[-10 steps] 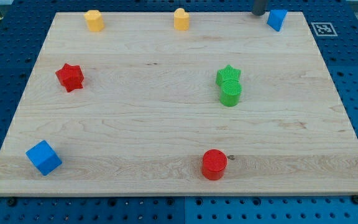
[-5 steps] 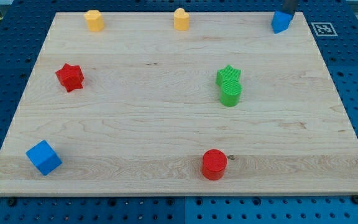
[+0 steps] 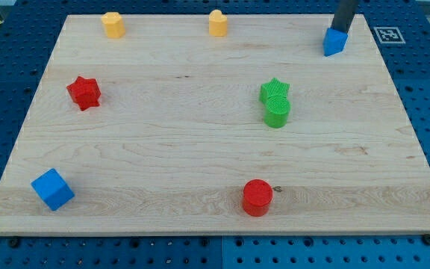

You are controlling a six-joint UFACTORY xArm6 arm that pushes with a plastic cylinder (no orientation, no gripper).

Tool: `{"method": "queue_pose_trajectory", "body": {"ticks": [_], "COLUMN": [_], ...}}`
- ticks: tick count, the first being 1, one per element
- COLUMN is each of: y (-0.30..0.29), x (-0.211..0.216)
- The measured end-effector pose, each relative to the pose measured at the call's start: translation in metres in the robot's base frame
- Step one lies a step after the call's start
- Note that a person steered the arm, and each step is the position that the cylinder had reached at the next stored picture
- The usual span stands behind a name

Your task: Push the blue triangle to the top right of the green circle

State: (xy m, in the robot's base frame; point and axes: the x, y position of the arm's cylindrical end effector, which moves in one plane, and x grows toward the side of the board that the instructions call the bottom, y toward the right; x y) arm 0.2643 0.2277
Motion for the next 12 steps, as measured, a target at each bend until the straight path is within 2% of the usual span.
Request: {"method": "queue_pose_trajectory", "body": {"ticks": [10, 12], "y": [-0.001, -0.040], "x": [0.037, 0.036]}}
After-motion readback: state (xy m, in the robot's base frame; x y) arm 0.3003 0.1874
